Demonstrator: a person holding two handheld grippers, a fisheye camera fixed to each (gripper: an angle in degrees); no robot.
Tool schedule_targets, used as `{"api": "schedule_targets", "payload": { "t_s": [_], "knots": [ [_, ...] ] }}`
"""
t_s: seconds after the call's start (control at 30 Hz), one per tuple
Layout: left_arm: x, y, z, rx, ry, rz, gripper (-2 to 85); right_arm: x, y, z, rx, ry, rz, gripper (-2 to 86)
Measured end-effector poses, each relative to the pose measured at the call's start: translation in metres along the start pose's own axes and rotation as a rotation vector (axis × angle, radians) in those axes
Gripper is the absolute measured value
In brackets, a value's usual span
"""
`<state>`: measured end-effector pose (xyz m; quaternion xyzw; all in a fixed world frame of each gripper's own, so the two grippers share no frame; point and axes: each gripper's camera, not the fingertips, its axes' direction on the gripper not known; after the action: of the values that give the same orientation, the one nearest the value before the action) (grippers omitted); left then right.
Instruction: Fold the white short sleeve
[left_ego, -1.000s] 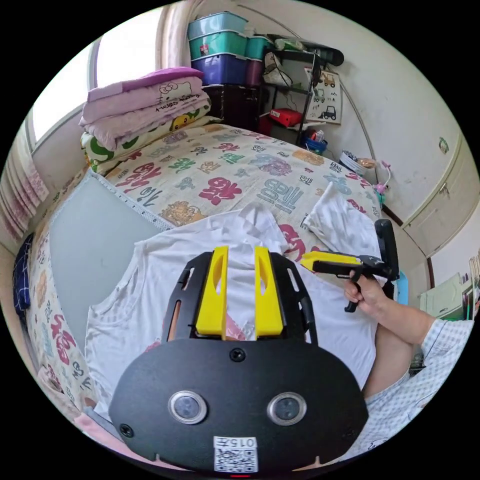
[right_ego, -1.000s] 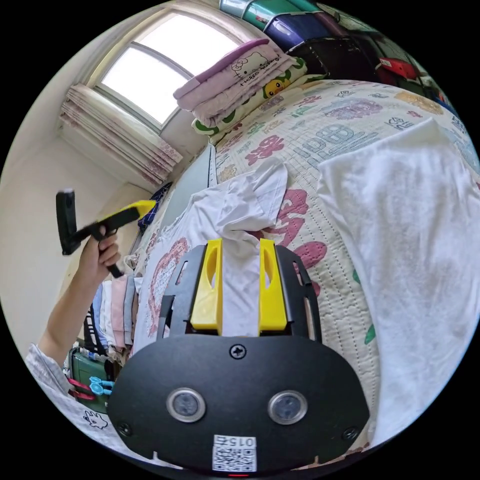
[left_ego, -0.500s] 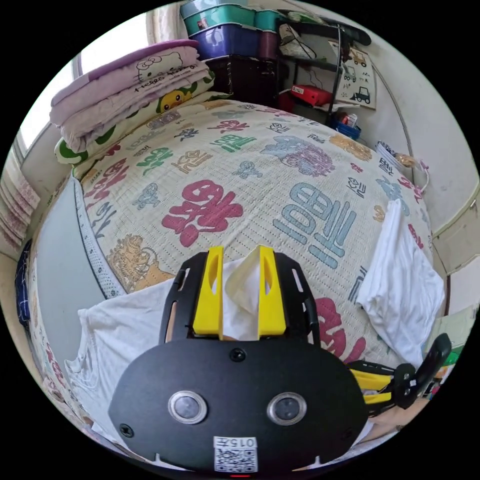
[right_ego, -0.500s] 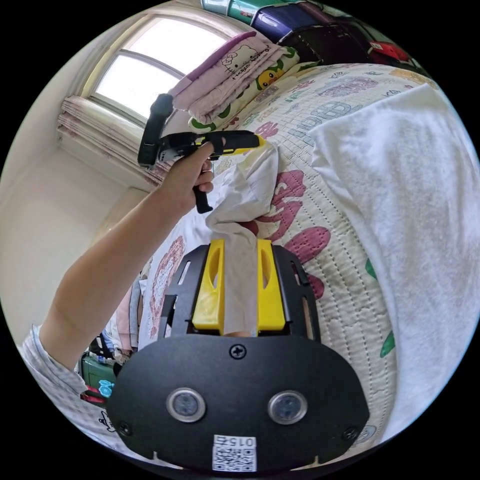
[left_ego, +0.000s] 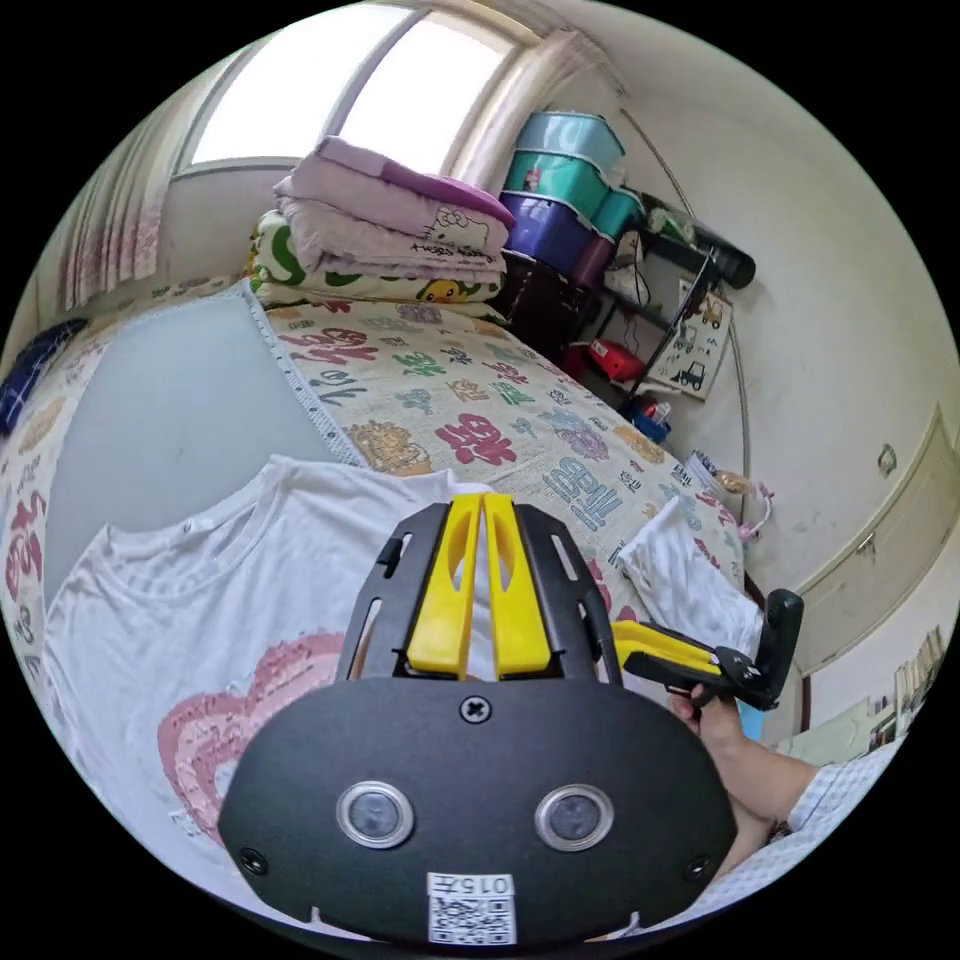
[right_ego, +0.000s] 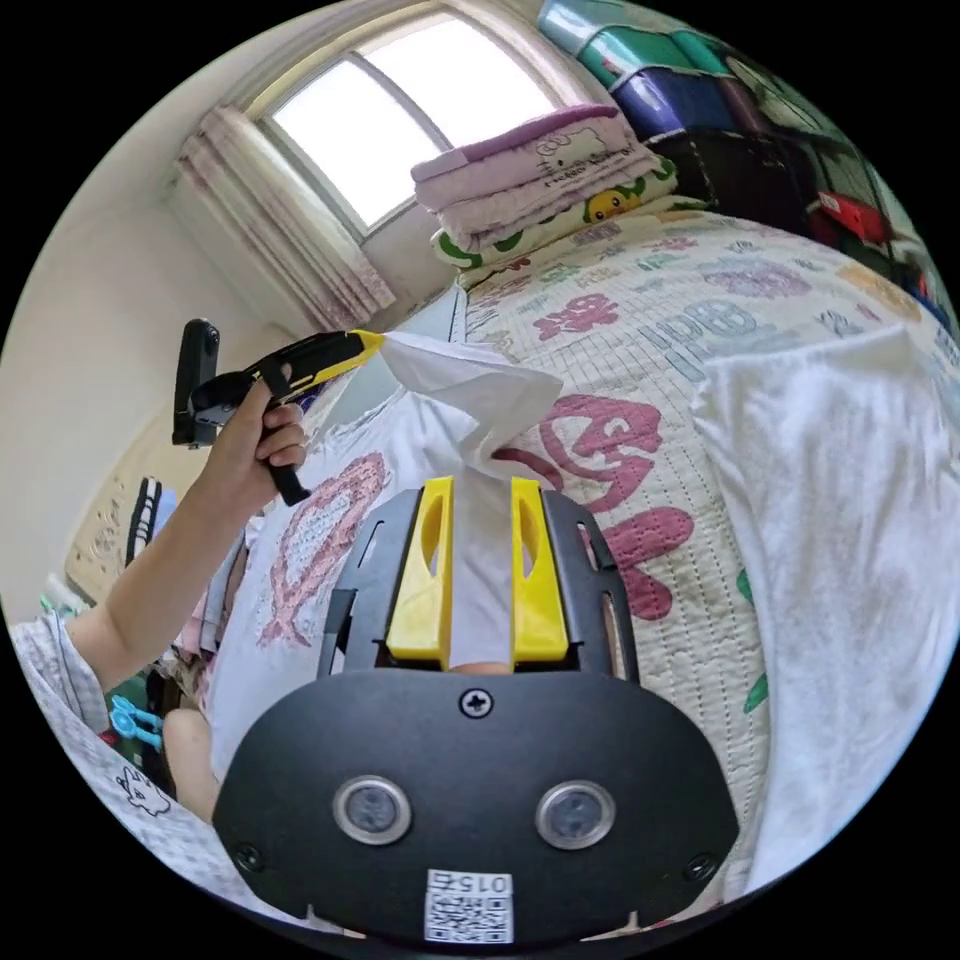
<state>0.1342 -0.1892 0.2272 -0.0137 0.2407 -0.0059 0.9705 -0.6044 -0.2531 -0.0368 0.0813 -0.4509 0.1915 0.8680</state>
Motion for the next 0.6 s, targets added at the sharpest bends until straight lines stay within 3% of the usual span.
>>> {"api": "schedule_targets", "payload": {
  "t_s": [0.13,0.47,0.6],
  "knots": [
    [-0.047,0.037,-0.03,0.078,0.086,-0.087,-0.7,-0.04,0.003,0.019,0.031,0.083,-0.104,8.7],
    [-0.122,0.097,-0.045,0.241,0.242,-0.07,-0.7,-0.058,-0.015,0.148,-0.038,0.296,0.02,10.2],
    [-0.158,0.117,-0.054,0.363,0.408,-0.143,-0.8,-0.058,-0.017,0.192,-0.073,0.384,-0.002,8.0]
  ]
}}
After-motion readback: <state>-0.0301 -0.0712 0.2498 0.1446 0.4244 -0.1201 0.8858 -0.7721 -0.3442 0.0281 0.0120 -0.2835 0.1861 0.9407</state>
